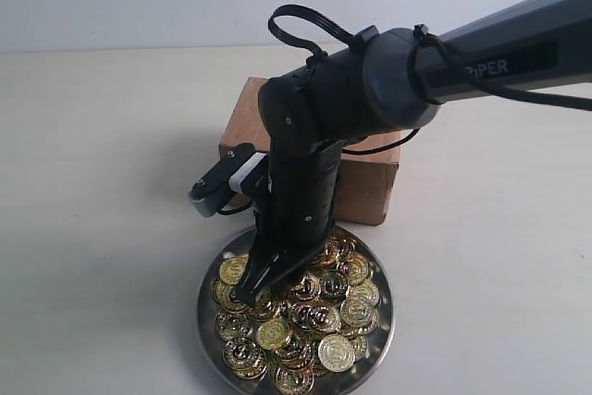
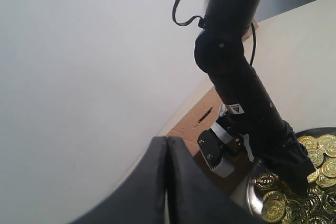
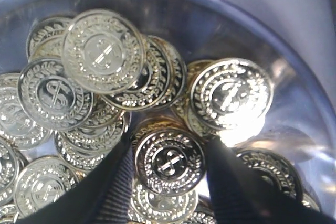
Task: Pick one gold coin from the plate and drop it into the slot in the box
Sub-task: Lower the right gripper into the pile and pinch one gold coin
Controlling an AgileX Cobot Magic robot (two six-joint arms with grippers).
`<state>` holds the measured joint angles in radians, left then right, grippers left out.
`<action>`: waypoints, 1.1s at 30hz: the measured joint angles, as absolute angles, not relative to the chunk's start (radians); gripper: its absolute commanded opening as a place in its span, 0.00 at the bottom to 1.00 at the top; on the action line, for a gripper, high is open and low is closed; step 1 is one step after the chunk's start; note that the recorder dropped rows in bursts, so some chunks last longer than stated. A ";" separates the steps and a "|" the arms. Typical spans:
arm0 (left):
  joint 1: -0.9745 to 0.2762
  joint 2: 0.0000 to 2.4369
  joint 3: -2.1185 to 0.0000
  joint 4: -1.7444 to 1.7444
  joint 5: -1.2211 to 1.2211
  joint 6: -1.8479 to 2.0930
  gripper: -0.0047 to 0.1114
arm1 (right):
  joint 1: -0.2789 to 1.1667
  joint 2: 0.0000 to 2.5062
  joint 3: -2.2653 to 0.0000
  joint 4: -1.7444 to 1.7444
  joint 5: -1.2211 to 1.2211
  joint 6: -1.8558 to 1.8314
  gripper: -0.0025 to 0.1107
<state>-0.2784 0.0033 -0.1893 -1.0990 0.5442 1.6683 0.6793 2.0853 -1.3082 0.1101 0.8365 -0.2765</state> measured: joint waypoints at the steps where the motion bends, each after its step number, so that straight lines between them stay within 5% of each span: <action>1: -0.278 0.003 -0.189 -1.099 0.544 1.668 0.04 | 0.679 2.085 -1.308 0.110 0.836 -0.276 0.38; 18: -0.278 0.003 -0.189 -1.099 0.544 1.668 0.04 | 0.679 2.085 -1.311 0.106 0.851 -0.304 0.31; 33: -0.278 0.003 -0.189 -1.099 0.669 1.755 0.04 | 0.679 1.973 -1.350 0.298 1.144 -0.611 0.31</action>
